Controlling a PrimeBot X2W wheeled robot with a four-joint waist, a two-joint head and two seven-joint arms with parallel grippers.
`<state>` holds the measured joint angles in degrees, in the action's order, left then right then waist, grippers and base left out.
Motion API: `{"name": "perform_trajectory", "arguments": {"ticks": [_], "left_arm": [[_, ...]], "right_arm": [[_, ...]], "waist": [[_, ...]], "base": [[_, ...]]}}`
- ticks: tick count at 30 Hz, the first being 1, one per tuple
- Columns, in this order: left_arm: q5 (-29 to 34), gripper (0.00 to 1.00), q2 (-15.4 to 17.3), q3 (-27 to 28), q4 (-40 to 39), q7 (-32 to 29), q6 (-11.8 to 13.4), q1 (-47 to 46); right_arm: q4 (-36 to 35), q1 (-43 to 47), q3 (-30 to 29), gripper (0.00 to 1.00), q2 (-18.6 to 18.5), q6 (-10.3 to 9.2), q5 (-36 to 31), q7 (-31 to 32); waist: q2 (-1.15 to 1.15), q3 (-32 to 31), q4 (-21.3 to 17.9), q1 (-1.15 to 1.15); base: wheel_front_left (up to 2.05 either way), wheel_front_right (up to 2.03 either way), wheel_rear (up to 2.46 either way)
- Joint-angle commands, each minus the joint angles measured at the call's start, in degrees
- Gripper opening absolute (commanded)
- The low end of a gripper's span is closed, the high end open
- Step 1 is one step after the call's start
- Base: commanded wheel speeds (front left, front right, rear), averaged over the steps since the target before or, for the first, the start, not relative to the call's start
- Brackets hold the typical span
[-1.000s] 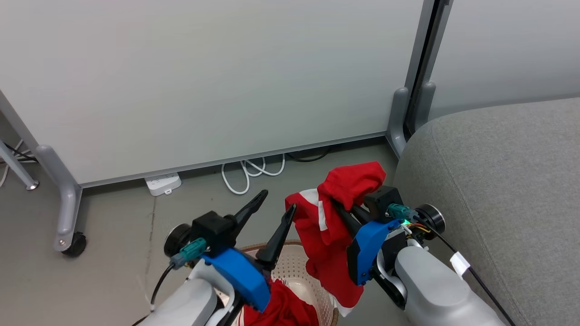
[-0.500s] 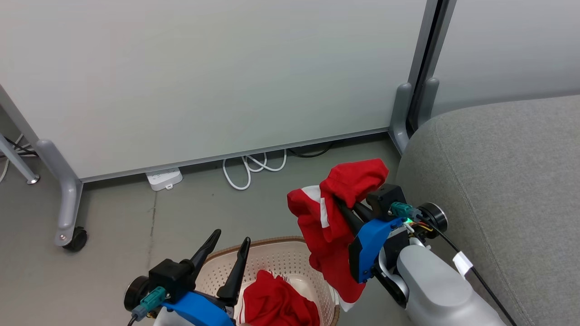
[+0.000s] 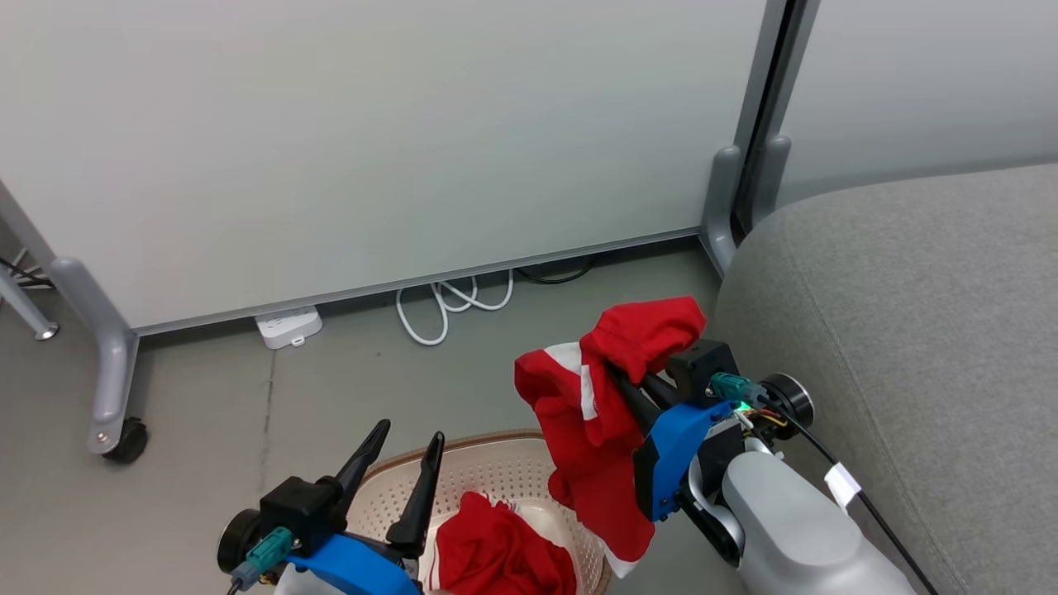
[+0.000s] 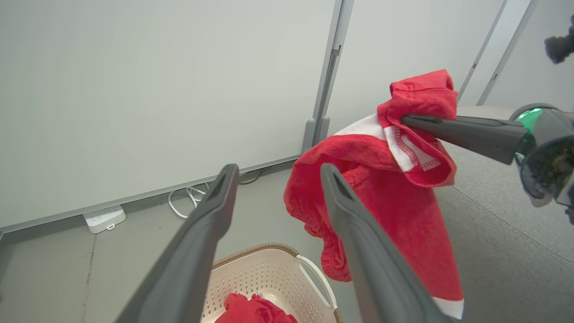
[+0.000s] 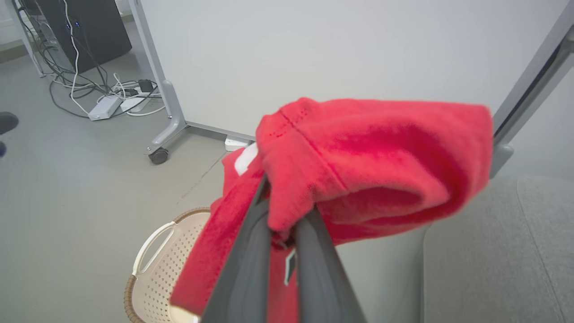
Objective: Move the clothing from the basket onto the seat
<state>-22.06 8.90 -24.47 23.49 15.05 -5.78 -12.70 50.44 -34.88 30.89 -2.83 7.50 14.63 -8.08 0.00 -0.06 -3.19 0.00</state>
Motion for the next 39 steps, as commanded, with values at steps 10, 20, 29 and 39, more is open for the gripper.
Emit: {"name": "perform_trajectory", "arguments": {"ticks": [10,20,29,39], "left_arm": [[2.3,1.00,-0.7,2.3,-0.2,0.2,-1.2,-0.1],[3.4,1.00,-1.5,2.4,0.1,0.2,-1.6,-1.4],[3.5,1.00,-1.6,2.1,0.1,0.2,-1.7,-1.5],[2.7,1.00,-1.2,0.6,0.2,0.2,-1.7,-2.0]], "right_arm": [[-1.4,0.1,-0.4,0.00,-0.1,-0.02,-0.4,0.1],[-1.5,0.2,-1.3,0.00,-0.1,-0.02,-1.0,-0.1],[-1.7,0.8,-1.4,0.00,-0.1,-0.02,-1.0,-0.1],[-1.7,1.5,-2.1,0.00,-0.1,-0.02,-1.1,-0.1]], "waist": [[0.00,1.6,-9.4,0.00],[0.00,2.7,-19.6,0.00],[0.00,2.4,-25.3,0.00],[0.00,2.2,-27.3,0.00]], "base": [[0.00,0.00,0.00],[0.00,0.00,0.00],[0.00,0.00,0.00],[0.00,0.00,0.00]]}}
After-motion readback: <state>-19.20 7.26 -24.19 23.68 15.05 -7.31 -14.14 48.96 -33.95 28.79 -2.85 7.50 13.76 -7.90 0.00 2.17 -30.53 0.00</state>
